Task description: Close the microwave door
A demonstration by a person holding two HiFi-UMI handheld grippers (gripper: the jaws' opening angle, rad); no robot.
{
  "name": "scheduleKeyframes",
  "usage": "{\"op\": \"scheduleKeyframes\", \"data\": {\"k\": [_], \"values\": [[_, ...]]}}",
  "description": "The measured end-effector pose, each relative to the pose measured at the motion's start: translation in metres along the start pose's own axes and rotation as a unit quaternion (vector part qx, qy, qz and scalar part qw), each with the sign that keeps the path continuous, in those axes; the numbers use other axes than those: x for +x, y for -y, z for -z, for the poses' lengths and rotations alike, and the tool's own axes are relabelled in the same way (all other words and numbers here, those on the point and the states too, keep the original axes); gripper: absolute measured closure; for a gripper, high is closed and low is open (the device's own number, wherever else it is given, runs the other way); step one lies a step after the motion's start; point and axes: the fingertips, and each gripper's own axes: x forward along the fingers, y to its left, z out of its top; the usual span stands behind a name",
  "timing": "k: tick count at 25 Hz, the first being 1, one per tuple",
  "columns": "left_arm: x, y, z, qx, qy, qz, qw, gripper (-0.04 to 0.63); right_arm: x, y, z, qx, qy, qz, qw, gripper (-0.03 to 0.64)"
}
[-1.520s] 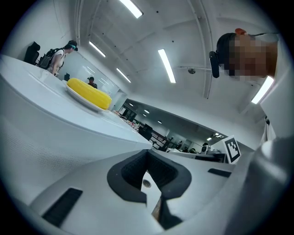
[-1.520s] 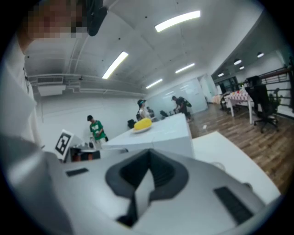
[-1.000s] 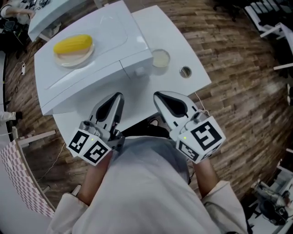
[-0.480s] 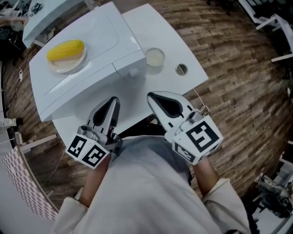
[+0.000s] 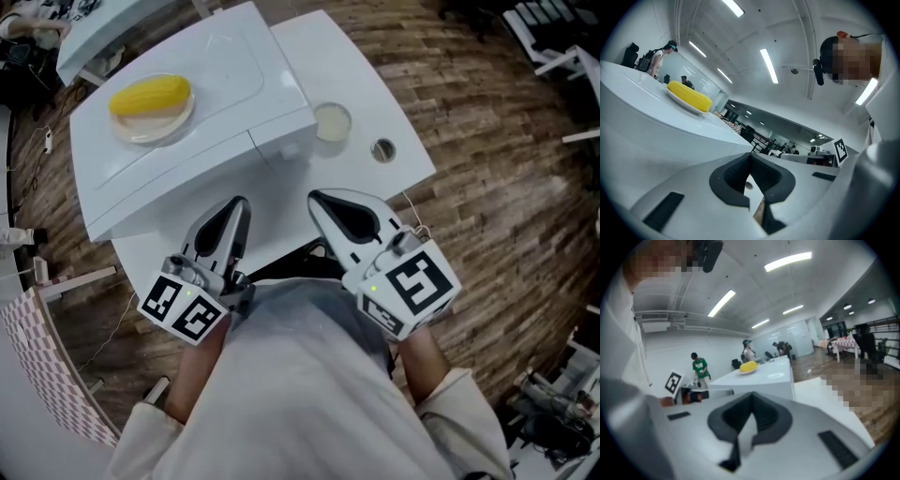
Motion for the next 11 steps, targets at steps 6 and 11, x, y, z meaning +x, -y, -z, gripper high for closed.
{"op": "scheduleKeyframes", "data": {"k": [6, 11], "values": [[-0.0029, -0.0047, -0.0027, -0.001, 0.005, -0.004, 1.0, 0.577, 0.0042, -0.0034, 0.0005, -0.002, -0.004, -0.006, 1.0, 0.594], [-0.005, -0.0062, -0.0025, -0.003, 0.005, -0.004, 1.0, 0.577, 0.006, -0.0059, 0.0022, -0.001, -0.008, -0.009, 1.0, 0.594]]}}
